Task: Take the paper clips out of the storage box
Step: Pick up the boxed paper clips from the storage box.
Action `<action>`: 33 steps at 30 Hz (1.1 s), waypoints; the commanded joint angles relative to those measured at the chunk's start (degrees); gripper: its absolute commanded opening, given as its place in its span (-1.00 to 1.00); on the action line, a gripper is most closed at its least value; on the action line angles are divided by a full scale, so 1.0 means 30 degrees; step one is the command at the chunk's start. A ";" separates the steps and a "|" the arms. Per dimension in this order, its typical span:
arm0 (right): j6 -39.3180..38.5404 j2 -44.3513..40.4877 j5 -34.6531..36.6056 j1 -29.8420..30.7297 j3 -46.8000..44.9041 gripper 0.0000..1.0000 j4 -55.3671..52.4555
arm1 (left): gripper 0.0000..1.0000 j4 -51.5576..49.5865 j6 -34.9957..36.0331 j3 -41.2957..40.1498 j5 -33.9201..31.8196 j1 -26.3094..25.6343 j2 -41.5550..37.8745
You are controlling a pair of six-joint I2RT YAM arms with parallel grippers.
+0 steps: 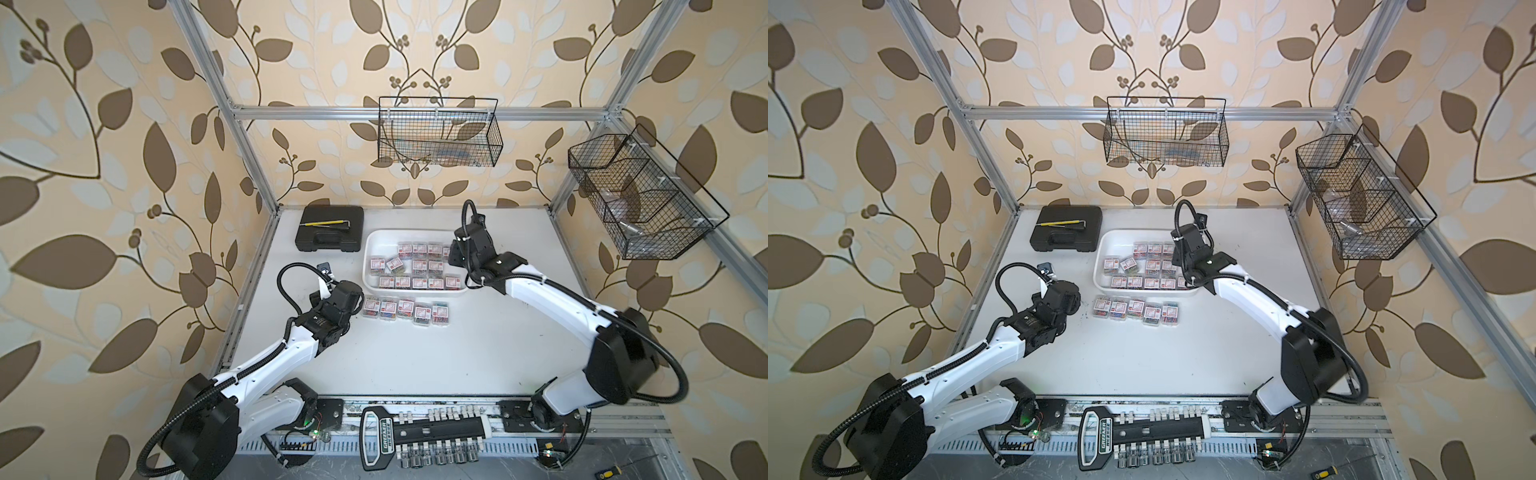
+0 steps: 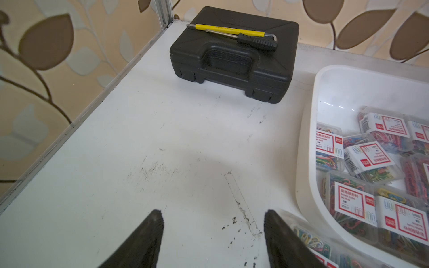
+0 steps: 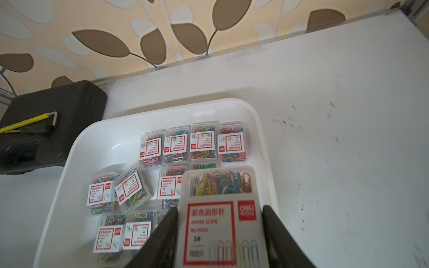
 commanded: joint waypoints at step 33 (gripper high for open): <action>0.8929 -0.5558 0.7110 0.9495 -1.6274 -0.08 0.8956 | 0.35 0.0760 -0.0268 -0.1362 -0.1171 -0.0107 -0.2435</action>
